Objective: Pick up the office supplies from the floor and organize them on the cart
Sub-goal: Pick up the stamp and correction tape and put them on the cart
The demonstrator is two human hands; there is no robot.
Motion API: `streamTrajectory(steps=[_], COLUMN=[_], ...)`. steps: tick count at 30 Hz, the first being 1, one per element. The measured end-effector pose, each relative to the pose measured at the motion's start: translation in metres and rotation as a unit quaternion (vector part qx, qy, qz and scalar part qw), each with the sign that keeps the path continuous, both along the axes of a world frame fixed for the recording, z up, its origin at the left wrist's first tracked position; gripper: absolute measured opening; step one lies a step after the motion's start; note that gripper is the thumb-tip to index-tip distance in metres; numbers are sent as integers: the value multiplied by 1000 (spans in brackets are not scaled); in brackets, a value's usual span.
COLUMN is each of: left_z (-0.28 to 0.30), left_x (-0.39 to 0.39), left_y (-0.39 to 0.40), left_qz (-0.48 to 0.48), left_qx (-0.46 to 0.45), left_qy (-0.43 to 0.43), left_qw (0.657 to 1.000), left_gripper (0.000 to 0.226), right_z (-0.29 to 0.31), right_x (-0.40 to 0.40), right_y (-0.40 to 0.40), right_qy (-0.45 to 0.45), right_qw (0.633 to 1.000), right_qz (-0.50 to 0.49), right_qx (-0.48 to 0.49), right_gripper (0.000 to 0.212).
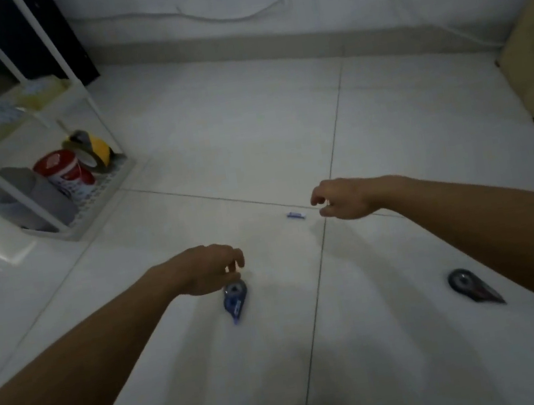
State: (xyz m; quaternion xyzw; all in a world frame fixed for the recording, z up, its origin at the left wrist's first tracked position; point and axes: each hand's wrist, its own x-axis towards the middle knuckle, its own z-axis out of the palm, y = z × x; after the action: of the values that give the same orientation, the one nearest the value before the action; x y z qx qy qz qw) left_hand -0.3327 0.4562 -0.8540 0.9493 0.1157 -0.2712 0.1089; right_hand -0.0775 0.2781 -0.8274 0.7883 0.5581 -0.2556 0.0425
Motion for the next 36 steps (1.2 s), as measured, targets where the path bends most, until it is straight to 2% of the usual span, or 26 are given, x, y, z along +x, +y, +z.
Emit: streamTrajectory(steps=[3, 5, 9, 11, 16, 21, 25, 30, 34, 36], left_z=[-12, -19, -27, -29, -56, -72, -78, -72, -61, -57], left_x=[-8, -6, 7, 11, 3, -3, -8, -5, 3, 4], left_y=[-20, -38, -79, -99, -136, -151, -157, -146, -123, -111], left_qz=[-119, -153, -72, -93, -311, -331, -402, -349, -271, -200], left_qx=[37, 8, -191, -230, -103, -116, -96, -110, -115, -140], left_qy=[44, 32, 75, 115, 112, 125, 118, 95, 19, -14], left_qw=[991, 988, 976, 962, 938, 928, 903, 926, 955, 970], left_gripper=[30, 35, 45, 57, 81, 76, 59, 47, 40, 39], right_z=[2, 2, 0, -3, -16, -19, -21, -22, -21, -22], right_x=[1, 5, 11, 10, 6, 7, 9, 10, 9, 8], right_y=[-3, -5, -5, -5, -10, -14, -12, -11, -11, -10], right_qy=[-16, -27, -35, -34, -21, -13, -10, -1, 7, 12], right_qw=[1000, 1000, 999, 999, 999, 999, 999, 999, 999, 998], right_qz=[10, 12, 10, 12, 19, 18, 17, 14, 10, 8], right_qx=[-2, -5, -5, -9, -26, -40, -43, -51, -52, -55], right_gripper=[38, 38, 39, 38, 37, 37, 38, 38, 38, 38])
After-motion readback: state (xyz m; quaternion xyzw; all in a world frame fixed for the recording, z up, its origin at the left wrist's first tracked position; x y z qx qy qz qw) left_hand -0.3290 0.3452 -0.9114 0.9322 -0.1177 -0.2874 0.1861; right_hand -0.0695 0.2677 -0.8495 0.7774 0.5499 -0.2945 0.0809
